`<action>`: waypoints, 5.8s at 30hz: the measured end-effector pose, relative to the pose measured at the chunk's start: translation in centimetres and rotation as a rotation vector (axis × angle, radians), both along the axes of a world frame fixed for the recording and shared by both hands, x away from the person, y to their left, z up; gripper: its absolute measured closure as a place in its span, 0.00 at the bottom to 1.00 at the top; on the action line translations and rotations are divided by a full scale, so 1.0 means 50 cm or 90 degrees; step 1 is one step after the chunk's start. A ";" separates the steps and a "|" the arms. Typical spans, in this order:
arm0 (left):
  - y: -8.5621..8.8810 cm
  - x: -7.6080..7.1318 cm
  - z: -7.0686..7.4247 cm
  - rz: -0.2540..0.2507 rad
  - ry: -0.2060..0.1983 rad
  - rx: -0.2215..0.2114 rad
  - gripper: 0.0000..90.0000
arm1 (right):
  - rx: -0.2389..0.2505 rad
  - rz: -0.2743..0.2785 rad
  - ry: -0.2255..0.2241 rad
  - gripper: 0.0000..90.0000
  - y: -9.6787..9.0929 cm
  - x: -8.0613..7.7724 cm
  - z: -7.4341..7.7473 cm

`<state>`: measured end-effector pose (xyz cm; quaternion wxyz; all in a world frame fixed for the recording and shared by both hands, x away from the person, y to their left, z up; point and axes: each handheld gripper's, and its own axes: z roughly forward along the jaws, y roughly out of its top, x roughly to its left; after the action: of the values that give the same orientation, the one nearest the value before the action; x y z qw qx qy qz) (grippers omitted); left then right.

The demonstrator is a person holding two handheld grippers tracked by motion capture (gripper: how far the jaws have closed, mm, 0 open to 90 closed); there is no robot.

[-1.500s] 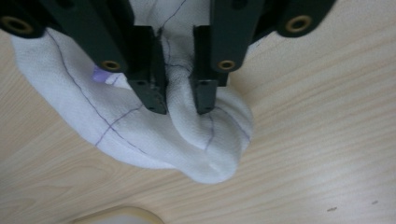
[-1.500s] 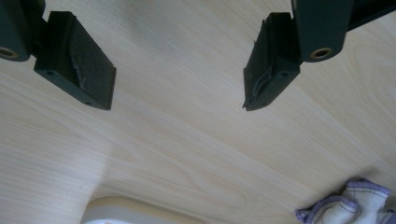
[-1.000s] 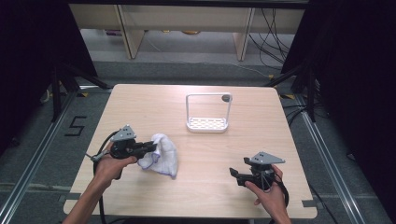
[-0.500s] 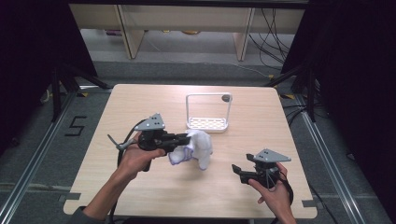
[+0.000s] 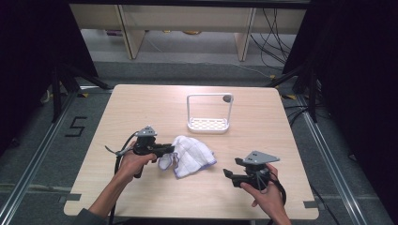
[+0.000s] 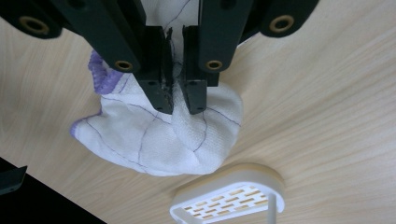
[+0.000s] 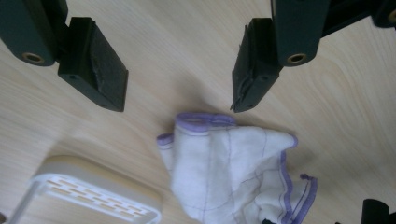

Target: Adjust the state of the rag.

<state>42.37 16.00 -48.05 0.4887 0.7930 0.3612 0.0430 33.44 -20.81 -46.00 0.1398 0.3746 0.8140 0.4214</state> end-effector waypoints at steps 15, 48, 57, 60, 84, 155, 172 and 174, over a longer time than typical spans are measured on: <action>0.016 -0.006 -0.007 -0.010 0.006 0.016 0.92 | -0.045 0.057 0.032 0.80 0.122 0.120 -0.046; -0.055 0.011 -0.048 -0.060 0.065 0.021 0.78 | -0.113 0.000 0.101 0.86 0.017 0.249 -0.010; 0.010 -0.062 -0.003 -0.023 0.020 0.024 0.45 | -0.087 -0.026 0.035 0.56 0.001 0.187 0.053; 0.022 -0.102 0.000 -0.026 0.015 0.028 0.42 | -0.066 0.011 0.034 0.55 0.005 0.135 0.062; -0.043 -0.127 -0.045 -0.064 -0.047 0.135 0.95 | -0.196 0.115 -0.005 0.92 0.105 0.054 -0.060; -0.132 -0.236 -0.009 -0.146 0.008 0.077 0.51 | -0.114 0.034 0.080 0.56 -0.070 0.014 0.003; -0.180 -0.230 -0.055 -0.152 -0.044 0.202 0.60 | -0.122 -0.007 0.116 0.58 -0.092 -0.038 -0.046; -0.178 -0.231 -0.057 -0.144 -0.061 0.209 0.71 | -0.131 -0.005 0.115 0.65 -0.094 -0.033 -0.054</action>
<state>30.85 7.07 -50.91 0.3714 0.8946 0.2341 0.0835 31.79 -25.51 -48.70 0.1052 0.3977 0.8607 0.3001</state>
